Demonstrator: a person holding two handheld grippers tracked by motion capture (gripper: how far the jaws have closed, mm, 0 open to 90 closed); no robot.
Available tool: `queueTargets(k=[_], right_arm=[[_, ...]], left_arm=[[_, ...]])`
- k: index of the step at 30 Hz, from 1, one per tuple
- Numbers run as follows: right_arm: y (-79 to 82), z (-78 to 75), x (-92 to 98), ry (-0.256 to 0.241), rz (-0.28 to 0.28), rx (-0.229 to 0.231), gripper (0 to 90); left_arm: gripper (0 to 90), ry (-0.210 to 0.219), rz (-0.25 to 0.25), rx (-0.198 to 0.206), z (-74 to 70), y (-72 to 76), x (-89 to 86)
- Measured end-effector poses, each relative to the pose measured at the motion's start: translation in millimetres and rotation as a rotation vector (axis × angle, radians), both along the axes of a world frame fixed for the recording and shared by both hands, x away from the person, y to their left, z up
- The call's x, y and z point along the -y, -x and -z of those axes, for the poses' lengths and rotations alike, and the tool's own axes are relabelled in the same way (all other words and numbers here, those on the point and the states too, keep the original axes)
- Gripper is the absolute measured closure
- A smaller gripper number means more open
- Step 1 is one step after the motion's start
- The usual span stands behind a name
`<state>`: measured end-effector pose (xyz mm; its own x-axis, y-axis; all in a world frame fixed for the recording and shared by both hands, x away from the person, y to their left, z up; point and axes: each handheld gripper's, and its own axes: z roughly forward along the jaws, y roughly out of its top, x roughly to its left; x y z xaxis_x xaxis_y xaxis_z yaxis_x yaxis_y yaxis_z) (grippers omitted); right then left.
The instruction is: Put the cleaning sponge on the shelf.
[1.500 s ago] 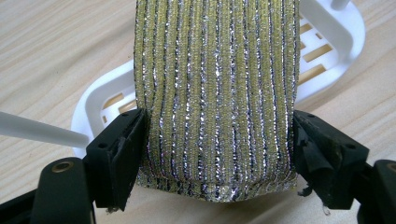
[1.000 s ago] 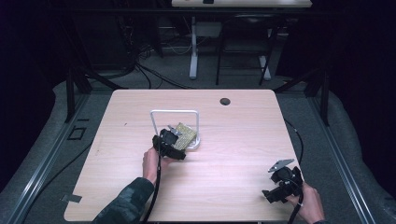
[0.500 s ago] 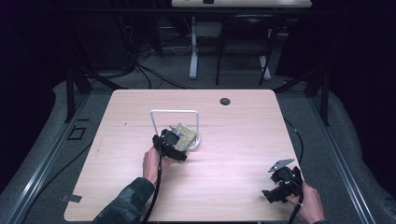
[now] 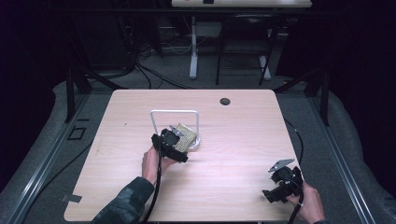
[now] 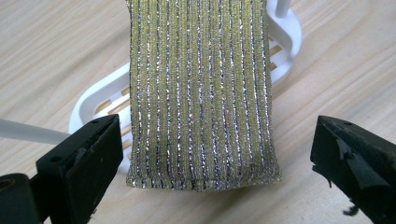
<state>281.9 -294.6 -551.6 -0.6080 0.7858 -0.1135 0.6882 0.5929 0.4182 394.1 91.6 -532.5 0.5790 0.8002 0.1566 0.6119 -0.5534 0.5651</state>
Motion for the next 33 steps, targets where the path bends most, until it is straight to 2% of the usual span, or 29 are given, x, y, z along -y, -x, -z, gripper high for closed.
queueTargets(k=[13,21,26,33], right_arm=[[1.0,-0.5,0.8,-0.009,0.004,0.002,0.7],[1.2,-0.9,0.0,-0.005,-0.001,0.001,0.7],[1.5,-0.5,-0.1,-0.012,0.0,0.004,0.7],[1.3,-1.0,-0.7,0.005,-0.006,-0.004,1.0]], left_arm=[[1.2,0.024,0.011,0.004,-12.4,12.2,-10.8],[1.4,0.021,0.029,-0.016,-16.8,21.6,-17.9],[1.1,0.024,0.037,-0.016,-21.0,32.7,-24.7],[1.0,0.039,0.036,-0.005,-30.0,51.9,-38.6]])
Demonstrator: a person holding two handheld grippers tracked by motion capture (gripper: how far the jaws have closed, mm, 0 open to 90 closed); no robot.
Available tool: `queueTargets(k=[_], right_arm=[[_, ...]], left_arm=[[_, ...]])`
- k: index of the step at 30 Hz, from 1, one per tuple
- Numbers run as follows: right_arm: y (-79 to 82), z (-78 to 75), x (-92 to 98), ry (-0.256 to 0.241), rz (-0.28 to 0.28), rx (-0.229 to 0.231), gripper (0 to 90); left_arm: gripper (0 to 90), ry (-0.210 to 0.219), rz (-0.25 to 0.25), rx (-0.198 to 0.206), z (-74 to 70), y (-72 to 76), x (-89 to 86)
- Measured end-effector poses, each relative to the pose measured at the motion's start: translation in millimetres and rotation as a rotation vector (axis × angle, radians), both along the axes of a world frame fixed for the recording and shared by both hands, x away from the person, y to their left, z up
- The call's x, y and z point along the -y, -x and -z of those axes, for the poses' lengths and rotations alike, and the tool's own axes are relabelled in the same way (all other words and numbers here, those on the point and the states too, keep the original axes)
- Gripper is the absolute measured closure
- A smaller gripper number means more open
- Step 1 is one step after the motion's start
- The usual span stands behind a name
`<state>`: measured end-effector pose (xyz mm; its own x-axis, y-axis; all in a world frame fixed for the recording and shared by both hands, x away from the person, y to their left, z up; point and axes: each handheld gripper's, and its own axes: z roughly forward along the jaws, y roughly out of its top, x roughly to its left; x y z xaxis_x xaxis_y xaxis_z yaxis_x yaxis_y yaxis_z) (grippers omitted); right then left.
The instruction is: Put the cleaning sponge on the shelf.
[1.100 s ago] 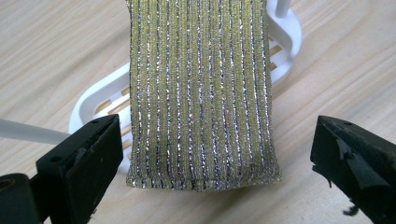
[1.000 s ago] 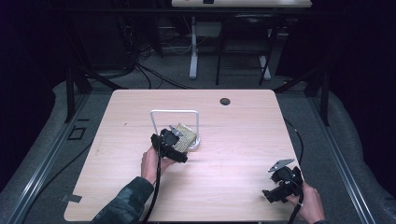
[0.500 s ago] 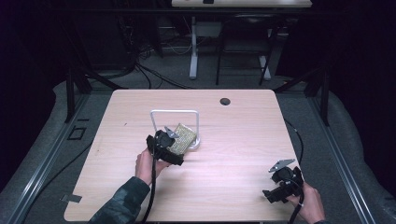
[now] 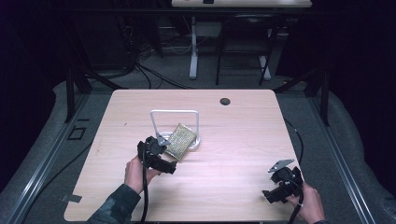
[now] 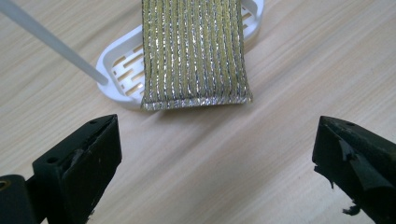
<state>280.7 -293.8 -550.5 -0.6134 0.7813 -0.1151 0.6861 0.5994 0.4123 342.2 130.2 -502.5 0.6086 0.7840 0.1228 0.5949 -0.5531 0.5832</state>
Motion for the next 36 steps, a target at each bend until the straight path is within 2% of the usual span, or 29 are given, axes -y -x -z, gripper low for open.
queueTargets(k=[6,11,12,17,23,27,32,33,36], right_arm=[[0.1,-0.4,0.1,0.003,0.004,0.001,1.1],[0.5,-0.1,-1.1,0.004,-0.001,0.004,1.5],[0.5,-0.2,-1.1,0.004,-0.001,0.005,1.5],[0.4,0.7,-1.4,0.011,0.0,0.012,1.5],[2.1,-0.1,-3.3,0.01,0.002,0.014,1.6],[2.7,-0.2,-3.5,0.008,0.003,0.01,1.6],[3.0,0.2,-3.2,0.009,0.008,0.009,1.6],[3.1,-0.3,-2.6,0.025,0.006,0.007,1.6],[2.6,0.4,-2.4,0.02,0.011,0.004,1.6]], left_arm=[[0.0,0.014,-0.007,-0.016,-1.7,9.5,-10.7],[0.7,0.005,-0.01,-0.018,-1.0,18.8,-20.1],[1.3,0.001,0.006,-0.026,0.8,23.0,-23.7],[2.0,-0.024,0.013,-0.043,7.0,31.0,-32.1],[1.7,-0.035,-0.012,-0.067,12.0,40.2,-49.3],[1.5,-0.012,-0.02,-0.089,16.9,46.2,-65.4],[1.2,-0.021,-0.047,-0.113,25.7,52.3,-81.9],[1.3,-0.022,-0.044,-0.123,26.8,53.8,-85.7],[1.5,-0.036,-0.045,-0.138,30.7,56.5,-93.2]])
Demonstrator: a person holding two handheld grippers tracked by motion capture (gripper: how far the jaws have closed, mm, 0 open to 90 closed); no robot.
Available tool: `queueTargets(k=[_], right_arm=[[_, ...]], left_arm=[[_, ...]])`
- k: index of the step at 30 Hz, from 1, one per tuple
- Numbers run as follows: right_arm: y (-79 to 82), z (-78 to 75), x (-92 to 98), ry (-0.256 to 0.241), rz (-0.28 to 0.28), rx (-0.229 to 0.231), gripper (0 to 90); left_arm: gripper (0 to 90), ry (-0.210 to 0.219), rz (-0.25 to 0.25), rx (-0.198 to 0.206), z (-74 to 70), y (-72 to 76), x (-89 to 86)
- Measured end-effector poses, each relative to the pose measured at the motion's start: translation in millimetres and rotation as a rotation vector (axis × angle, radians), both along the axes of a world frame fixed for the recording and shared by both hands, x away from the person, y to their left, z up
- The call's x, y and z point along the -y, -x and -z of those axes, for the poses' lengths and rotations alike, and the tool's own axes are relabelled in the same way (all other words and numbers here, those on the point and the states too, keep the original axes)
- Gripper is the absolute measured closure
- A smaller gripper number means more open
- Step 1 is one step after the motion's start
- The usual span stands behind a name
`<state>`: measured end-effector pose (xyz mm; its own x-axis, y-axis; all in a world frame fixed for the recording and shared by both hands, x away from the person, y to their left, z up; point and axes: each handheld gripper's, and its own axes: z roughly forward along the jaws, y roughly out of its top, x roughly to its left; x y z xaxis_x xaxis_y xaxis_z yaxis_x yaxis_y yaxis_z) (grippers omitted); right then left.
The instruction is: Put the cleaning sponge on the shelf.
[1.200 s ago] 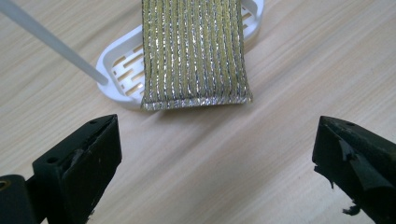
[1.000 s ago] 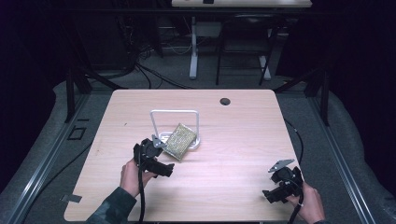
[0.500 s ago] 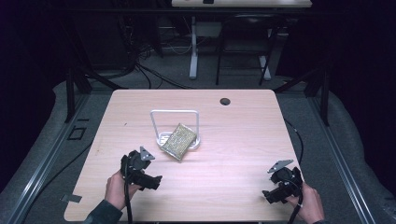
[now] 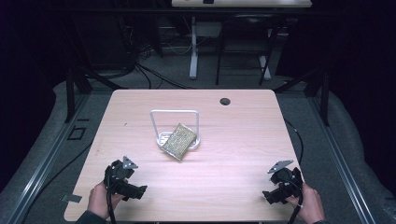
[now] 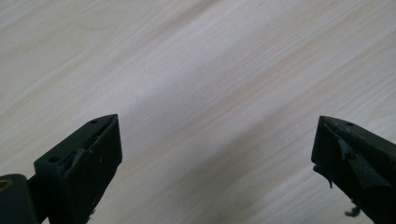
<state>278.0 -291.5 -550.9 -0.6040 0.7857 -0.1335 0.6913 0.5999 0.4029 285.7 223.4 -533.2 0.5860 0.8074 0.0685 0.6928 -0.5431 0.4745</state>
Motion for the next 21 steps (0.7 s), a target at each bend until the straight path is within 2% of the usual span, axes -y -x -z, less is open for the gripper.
queueTargets(k=[5,10,14,21], right_arm=[[-1.4,1.7,1.3,-0.002,0.004,-0.001,1.6],[-3.2,1.5,1.1,0.016,-0.001,-0.001,1.6],[-2.6,1.7,1.1,0.016,0.001,0.002,1.6],[-2.6,0.5,0.7,0.011,-0.003,0.005,1.6]], left_arm=[[1.5,-0.002,-0.028,-0.023,5.8,3.4,-13.1],[2.1,0.046,-0.039,-0.063,12.1,-2.2,-18.6],[2.0,0.034,-0.036,-0.089,17.7,-5.3,-17.7],[2.0,0.031,-0.036,-0.074,16.2,-6.8,-16.7]])
